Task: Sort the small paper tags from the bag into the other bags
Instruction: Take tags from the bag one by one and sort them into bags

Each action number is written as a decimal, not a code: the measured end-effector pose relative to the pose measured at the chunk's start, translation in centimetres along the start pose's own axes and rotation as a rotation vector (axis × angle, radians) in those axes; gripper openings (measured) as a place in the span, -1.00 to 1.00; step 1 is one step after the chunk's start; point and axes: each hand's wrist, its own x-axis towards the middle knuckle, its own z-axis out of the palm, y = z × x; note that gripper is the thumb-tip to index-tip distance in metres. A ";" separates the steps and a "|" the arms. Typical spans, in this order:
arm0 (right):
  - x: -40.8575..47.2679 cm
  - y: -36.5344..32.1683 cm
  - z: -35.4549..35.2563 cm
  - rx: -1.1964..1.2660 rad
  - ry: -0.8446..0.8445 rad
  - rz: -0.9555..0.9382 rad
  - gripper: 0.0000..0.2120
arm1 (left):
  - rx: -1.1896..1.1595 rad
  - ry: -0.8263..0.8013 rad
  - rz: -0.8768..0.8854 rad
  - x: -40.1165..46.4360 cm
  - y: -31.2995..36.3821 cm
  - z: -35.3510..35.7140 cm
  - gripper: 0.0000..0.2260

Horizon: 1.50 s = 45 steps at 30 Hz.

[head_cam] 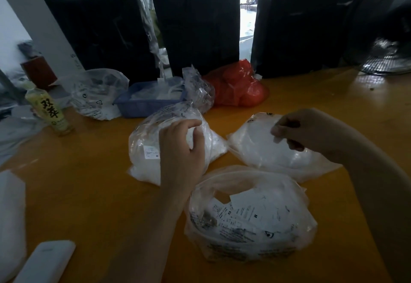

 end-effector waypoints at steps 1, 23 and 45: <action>-0.3 -0.5 0.1 0.135 -0.027 -0.013 -0.88 | -0.089 -0.074 -0.059 -0.3 0.8 0.0 -0.75; 1.2 1.1 2.3 -0.802 0.054 0.018 -0.74 | -0.980 -0.289 -0.743 -1.3 3.3 0.5 -0.84; -1.2 -1.4 9.5 -0.848 -0.511 -0.277 -0.66 | -1.165 -0.148 -0.827 -1.4 2.4 1.5 -0.83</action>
